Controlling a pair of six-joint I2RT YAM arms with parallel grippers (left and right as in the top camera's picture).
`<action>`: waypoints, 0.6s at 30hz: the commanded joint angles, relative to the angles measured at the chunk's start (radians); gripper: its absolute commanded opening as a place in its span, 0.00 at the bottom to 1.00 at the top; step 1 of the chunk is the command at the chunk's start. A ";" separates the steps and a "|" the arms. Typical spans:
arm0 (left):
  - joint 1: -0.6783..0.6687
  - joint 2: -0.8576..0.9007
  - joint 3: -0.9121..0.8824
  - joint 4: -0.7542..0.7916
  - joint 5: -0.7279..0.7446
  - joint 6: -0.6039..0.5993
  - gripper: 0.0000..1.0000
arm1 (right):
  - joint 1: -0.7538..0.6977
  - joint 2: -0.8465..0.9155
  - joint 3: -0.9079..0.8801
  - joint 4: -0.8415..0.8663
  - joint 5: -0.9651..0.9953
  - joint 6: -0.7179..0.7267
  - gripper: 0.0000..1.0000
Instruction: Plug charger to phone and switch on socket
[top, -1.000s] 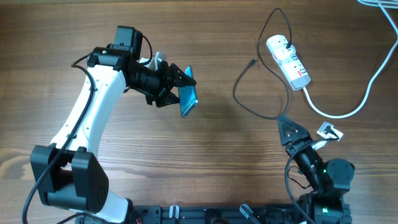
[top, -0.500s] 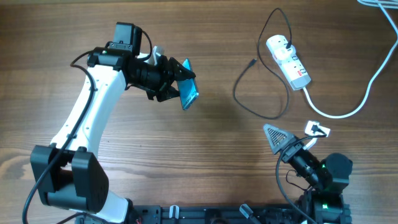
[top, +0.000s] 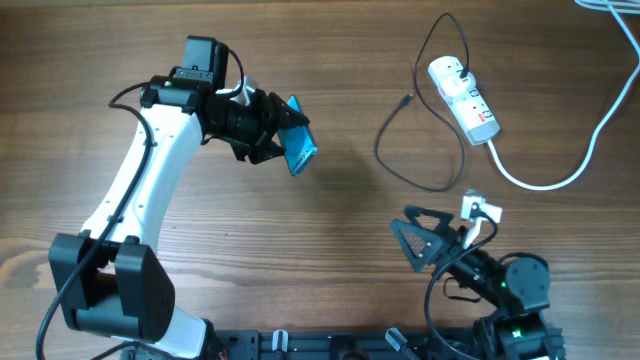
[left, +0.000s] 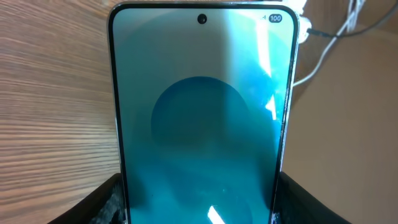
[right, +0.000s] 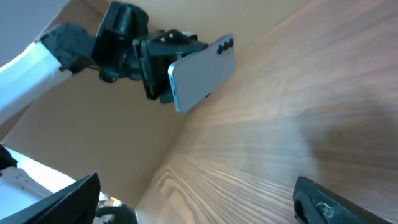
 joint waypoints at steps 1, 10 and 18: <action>-0.009 -0.031 0.024 0.007 -0.043 -0.014 0.49 | 0.156 0.063 0.017 0.032 0.243 -0.038 1.00; -0.068 -0.031 0.024 0.008 -0.067 -0.017 0.51 | 0.373 0.397 0.113 0.198 0.484 -0.118 1.00; -0.068 -0.031 0.024 0.007 -0.076 -0.017 0.52 | 0.385 0.797 0.361 0.224 0.433 -0.186 0.99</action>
